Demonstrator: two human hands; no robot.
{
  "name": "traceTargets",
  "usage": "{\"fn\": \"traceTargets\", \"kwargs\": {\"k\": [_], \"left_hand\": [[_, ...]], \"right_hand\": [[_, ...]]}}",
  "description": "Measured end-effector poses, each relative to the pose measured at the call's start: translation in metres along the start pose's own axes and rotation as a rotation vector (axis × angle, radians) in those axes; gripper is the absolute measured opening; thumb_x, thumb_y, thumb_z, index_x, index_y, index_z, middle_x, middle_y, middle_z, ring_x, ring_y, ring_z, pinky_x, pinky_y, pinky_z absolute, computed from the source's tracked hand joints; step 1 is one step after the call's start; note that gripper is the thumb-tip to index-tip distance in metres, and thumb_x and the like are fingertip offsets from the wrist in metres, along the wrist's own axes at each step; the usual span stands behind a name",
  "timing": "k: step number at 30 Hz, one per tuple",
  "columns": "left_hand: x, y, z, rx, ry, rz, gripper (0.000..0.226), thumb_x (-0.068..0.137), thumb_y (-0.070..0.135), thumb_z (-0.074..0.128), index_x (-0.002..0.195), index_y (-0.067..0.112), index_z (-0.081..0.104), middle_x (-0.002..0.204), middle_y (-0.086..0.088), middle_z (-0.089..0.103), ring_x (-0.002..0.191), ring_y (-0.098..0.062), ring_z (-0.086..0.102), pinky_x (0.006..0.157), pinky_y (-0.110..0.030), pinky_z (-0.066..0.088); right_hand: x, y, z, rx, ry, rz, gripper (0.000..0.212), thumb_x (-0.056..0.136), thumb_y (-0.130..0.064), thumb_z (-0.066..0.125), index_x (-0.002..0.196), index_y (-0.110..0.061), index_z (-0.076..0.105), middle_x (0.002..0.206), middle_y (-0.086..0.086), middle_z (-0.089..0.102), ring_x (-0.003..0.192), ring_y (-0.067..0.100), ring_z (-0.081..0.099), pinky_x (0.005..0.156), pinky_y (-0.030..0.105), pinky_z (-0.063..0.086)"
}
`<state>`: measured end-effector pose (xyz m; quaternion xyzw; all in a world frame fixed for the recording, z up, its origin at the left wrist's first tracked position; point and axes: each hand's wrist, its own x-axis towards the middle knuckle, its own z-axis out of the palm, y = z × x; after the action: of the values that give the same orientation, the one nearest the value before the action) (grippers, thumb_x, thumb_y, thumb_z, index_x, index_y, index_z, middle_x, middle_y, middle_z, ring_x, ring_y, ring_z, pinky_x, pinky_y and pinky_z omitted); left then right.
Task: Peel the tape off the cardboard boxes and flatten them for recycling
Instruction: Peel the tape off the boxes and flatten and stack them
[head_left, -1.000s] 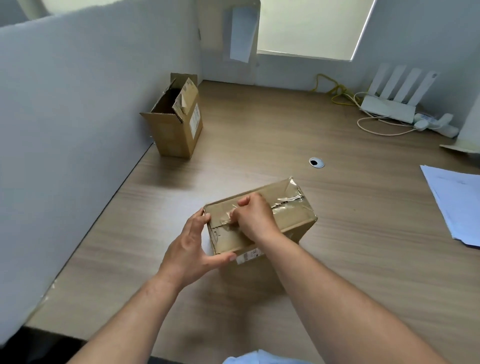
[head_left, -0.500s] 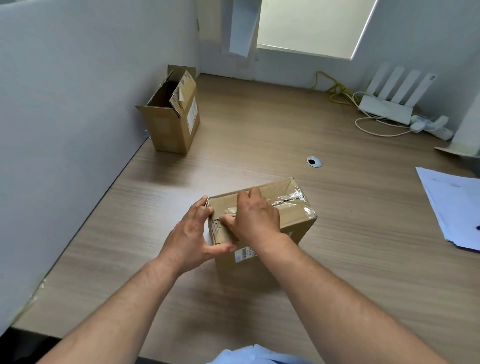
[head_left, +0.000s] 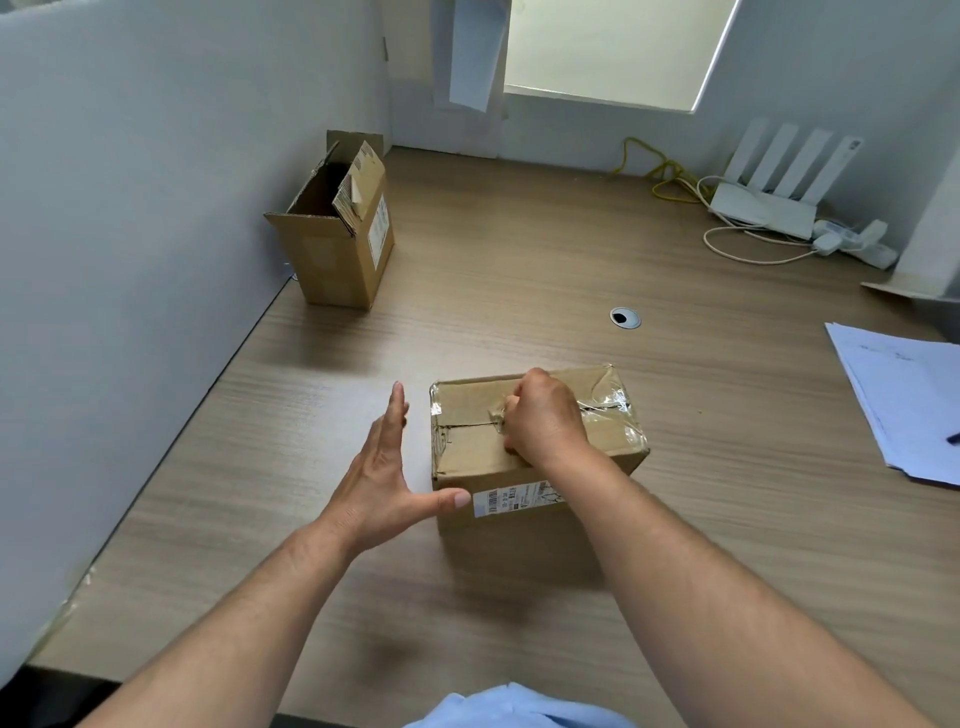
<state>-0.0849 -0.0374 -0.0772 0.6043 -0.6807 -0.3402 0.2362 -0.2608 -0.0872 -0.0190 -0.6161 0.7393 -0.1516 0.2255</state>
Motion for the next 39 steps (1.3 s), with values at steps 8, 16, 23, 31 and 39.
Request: {"fn": "traceTargets", "kwargs": {"k": [8, 16, 23, 31, 39], "left_hand": [[0.031, 0.027, 0.001, 0.067, -0.088, -0.025, 0.146, 0.053, 0.069, 0.078, 0.147, 0.03, -0.027, 0.161, 0.006, -0.016, 0.144, -0.003, -0.012, 0.118, -0.032, 0.0], [0.028, 0.016, 0.014, -0.379, -0.219, -0.116, 0.085, 0.05, 0.057, 0.083, 0.118, 0.061, 0.031, 0.133, 0.021, 0.044, 0.13, -0.006, 0.041, 0.094, -0.018, 0.042], [0.023, 0.002, 0.019, -0.075, -0.296, -0.042, 0.157, 0.042, 0.061, 0.087, 0.15, 0.03, -0.023, 0.158, 0.011, -0.001, 0.146, -0.01, 0.002, 0.117, -0.028, 0.01], [0.024, 0.032, 0.016, 0.032, 0.101, 0.341, 0.14, 0.043, 0.068, 0.073, 0.153, 0.013, 0.006, 0.138, 0.012, 0.019, 0.135, -0.004, 0.019, 0.112, -0.012, 0.016], [0.037, 0.06, -0.015, 0.518, 0.329, 0.809, 0.112, 0.06, 0.064, 0.064, 0.144, -0.002, 0.03, 0.133, -0.018, 0.037, 0.131, -0.033, 0.034, 0.116, -0.055, 0.02]], "right_hand": [[0.005, 0.011, -0.012, 0.404, -0.147, 0.199, 0.022, 0.095, -0.004, 0.043, 0.114, -0.013, 0.049, 0.095, 0.014, 0.066, 0.05, 0.016, 0.06, 0.045, 0.027, 0.048], [-0.005, 0.021, -0.004, -0.093, 0.061, -0.063, 0.021, 0.096, -0.024, 0.05, 0.115, -0.021, 0.056, 0.119, 0.006, 0.053, 0.105, 0.026, 0.055, 0.079, 0.031, 0.042], [0.005, 0.037, -0.021, -0.058, 0.045, 0.163, 0.066, 0.079, -0.049, 0.07, 0.128, -0.018, 0.038, 0.13, 0.009, 0.042, 0.114, 0.029, 0.053, 0.087, 0.037, 0.043], [0.001, 0.057, -0.032, 0.493, 0.142, 0.048, 0.009, 0.082, -0.019, 0.069, 0.089, -0.02, 0.061, 0.084, -0.004, 0.062, 0.073, 0.014, 0.057, 0.072, 0.032, 0.048], [-0.005, 0.076, -0.04, 1.069, -0.122, 0.093, 0.024, 0.097, -0.033, 0.046, 0.097, -0.013, 0.061, 0.072, 0.0, 0.061, 0.058, 0.011, 0.049, 0.059, 0.027, 0.032]]}}
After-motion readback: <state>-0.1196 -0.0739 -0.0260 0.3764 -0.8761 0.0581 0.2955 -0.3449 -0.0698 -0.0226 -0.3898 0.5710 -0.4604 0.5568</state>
